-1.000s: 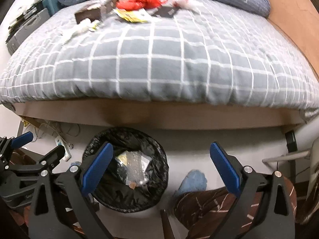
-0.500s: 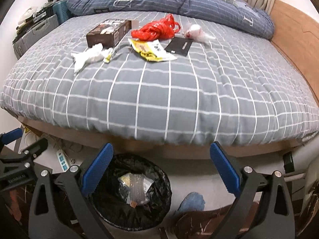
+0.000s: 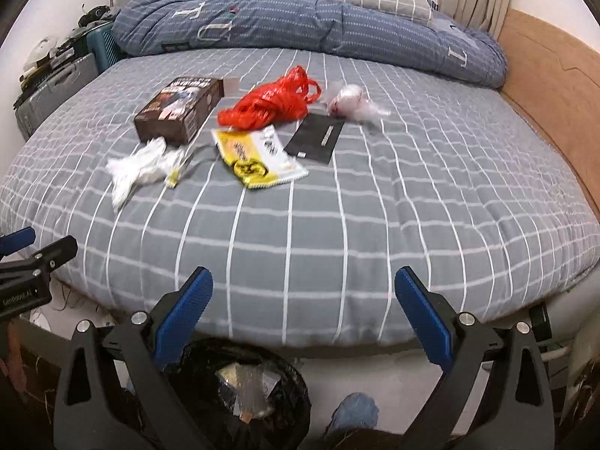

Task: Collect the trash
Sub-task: 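Move both open tools back over the bed toward the remaining trash, then grasp the white tissue with the left tool while the right tool grasps the black pouch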

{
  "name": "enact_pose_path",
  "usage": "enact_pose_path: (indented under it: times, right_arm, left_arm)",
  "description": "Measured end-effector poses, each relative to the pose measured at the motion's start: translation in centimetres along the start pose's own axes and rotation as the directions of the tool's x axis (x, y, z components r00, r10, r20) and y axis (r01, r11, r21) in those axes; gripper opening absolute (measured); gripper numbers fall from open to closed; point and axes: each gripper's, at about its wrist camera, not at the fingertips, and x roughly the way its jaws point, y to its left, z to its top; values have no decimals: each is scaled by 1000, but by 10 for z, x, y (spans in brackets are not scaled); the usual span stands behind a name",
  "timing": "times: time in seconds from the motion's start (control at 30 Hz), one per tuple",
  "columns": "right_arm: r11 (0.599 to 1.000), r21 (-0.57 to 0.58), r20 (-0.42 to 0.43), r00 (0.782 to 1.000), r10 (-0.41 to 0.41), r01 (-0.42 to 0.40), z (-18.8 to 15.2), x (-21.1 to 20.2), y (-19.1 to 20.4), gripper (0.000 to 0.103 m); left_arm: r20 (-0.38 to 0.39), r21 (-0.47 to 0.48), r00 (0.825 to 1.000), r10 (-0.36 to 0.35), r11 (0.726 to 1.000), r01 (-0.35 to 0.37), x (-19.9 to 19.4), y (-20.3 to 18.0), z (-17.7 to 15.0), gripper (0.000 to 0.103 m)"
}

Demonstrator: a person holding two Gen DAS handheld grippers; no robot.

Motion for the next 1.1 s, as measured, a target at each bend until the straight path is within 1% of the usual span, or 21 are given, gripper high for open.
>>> enact_pose_path:
  times: [0.17, 0.33, 0.5, 0.6, 0.7, 0.83, 0.87, 0.93, 1.0, 1.03, 1.1]
  right_arm:
    - [1000, -4, 10, 1000, -7, 7, 24, 18, -4, 94]
    - [1000, -6, 32, 999, -13, 14, 49, 35, -6, 94]
    - [1000, 5, 51, 999, -13, 13, 78, 55, -10, 94]
    - [1000, 15, 61, 998, -18, 18, 93, 68, -14, 94]
    - [999, 27, 58, 998, -27, 25, 109, 87, -16, 94]
    - [996, 82, 18, 1000, -25, 24, 125, 116, -21, 94]
    - [996, 84, 3, 999, -34, 34, 131, 127, -20, 93]
    - [995, 89, -13, 999, -38, 39, 136, 139, -19, 87]
    - [994, 106, -41, 999, -31, 35, 141, 154, -18, 85]
    - [993, 113, -52, 998, -29, 35, 143, 160, -19, 85]
    - [990, 132, -79, 996, -35, 45, 146, 174, -20, 84]
  left_arm:
    - [13, 16, 1000, 12, 1000, -12, 17, -4, 28, 97]
    - [7, 23, 1000, 9, 1000, -9, 36, -6, 49, 96]
    - [-14, 41, 1000, -20, 999, 21, 56, -11, 69, 96]
    - [-15, 60, 1000, -20, 998, 20, 66, -17, 78, 96]
    - [-32, 61, 999, -32, 998, 33, 80, -22, 85, 96]
    - [-48, 75, 998, -39, 996, 43, 97, -27, 87, 87]
    - [-53, 76, 998, -46, 996, 50, 99, -28, 87, 85]
    - [-68, 78, 996, -60, 995, 65, 107, -30, 88, 82]
    - [-79, 72, 995, -69, 995, 75, 112, -30, 88, 78]
    - [-89, 73, 994, -69, 994, 76, 116, -32, 89, 74]
    - [-102, 92, 994, -40, 995, 49, 121, -34, 88, 69]
